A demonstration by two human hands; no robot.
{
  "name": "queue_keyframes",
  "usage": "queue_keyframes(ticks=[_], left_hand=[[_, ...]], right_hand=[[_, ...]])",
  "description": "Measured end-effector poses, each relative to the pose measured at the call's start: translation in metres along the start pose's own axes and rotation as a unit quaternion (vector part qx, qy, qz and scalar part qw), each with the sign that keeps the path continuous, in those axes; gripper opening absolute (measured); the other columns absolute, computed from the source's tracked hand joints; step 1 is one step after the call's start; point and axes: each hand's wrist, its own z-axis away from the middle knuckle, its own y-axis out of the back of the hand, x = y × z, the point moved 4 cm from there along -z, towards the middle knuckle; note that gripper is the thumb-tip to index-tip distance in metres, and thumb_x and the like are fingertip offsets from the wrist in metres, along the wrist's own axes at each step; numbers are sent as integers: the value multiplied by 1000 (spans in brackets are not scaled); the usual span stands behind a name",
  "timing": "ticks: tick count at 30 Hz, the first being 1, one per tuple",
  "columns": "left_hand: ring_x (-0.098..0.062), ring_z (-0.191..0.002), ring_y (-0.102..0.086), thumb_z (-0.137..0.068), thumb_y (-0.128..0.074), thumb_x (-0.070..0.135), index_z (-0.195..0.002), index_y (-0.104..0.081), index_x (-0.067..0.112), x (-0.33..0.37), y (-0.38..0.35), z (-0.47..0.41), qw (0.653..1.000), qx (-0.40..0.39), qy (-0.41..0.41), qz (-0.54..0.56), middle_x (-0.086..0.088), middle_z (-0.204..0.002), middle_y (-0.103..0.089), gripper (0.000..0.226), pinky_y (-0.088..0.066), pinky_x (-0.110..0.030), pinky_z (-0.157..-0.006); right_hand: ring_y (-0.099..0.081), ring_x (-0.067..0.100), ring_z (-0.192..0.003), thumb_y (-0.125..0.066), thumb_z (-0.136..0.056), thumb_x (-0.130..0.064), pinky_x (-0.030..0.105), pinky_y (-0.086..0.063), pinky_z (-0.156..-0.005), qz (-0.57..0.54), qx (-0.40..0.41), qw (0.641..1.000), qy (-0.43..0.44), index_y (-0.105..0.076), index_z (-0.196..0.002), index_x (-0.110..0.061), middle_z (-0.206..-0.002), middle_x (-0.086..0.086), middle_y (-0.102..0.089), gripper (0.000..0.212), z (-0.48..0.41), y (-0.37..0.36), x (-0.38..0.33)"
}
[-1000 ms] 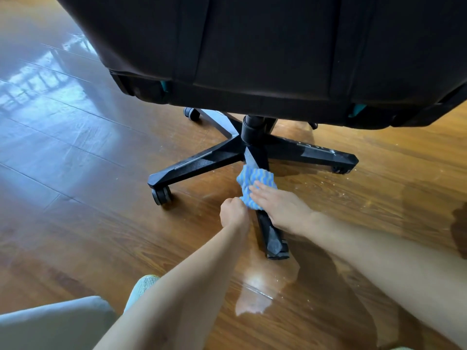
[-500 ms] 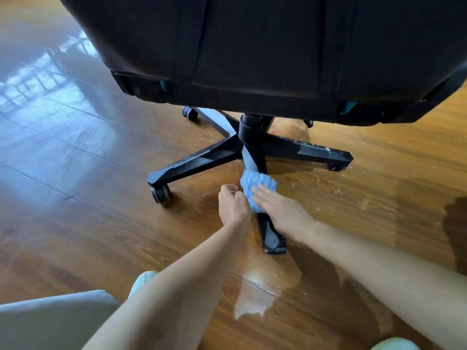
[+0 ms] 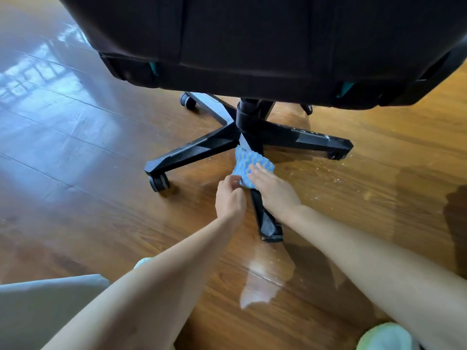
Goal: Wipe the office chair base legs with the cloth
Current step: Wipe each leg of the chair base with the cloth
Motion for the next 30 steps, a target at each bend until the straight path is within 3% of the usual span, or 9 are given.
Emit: queue_keyframes(ticks=[5,7,11,16,20,23,27,30], left_hand=[[-4,-89,-57,-88,-43,7,-113,-65,29,3,-11,5,1000,10,14,-7,9,-114,-61,40,-43,-25,-66],[-9,-92,-59,-88,-44,9,-112,-64,31,2,-15,11,1000,7,13,-7,11,-113,-61,38,-46,-27,-71],[-14,-99,-62,-88,-49,13,-117,-64,30,11,-9,9,1000,18,-4,-16,11,-116,-58,37,-48,-32,-81],[-6,-95,-61,-88,-49,15,-122,-67,30,11,-1,6,1000,3,-6,-14,13,-120,-60,42,-49,-31,-86],[-9,-98,-59,-87,-43,6,-128,-66,28,7,-1,6,1000,22,1,-14,10,-120,-60,51,-46,-29,-88],[-13,-103,-59,-89,-43,6,-129,-66,27,-1,-4,12,999,33,11,-22,11,-119,-60,51,-49,-31,-93],[-13,-99,-61,-88,-42,5,-125,-67,27,0,-8,14,999,31,13,-11,11,-117,-59,49,-51,-32,-89],[-9,-91,-62,-87,-44,6,-119,-67,28,3,-10,12,1000,27,9,-9,11,-115,-60,45,-52,-33,-83]], right_hand=[[-32,20,-151,-56,-80,18,36,-60,-91,18,-39,995,94,-49,-149,-7,-163,5,-35,74,82,-11,0],[-38,21,-148,-59,-75,19,35,-57,-98,36,-31,992,117,-52,-147,-6,-159,7,-41,77,75,-7,6],[-18,8,-154,-49,-85,17,31,-41,-115,2,-7,999,44,-39,-156,-22,-167,-10,-24,82,9,7,12],[-21,12,-154,-49,-79,23,37,-46,-110,-36,31,999,-16,-44,-154,-15,-167,-5,-25,84,23,-8,-6],[-40,23,-147,-53,-87,11,41,-59,-92,-41,44,997,52,-59,-141,-8,-158,5,-44,58,96,-23,-17],[-46,28,-142,-47,-84,9,40,-60,-89,4,13,994,111,-64,-134,-3,-150,12,-54,54,123,-27,-18],[-46,26,-142,-37,-84,11,39,-57,-98,23,35,992,115,-61,-138,-4,-153,10,-50,61,94,-15,-8],[-24,11,-153,-45,-87,17,34,-42,-115,-11,22,999,41,-42,-155,-16,-165,-5,-28,75,49,-6,1]])
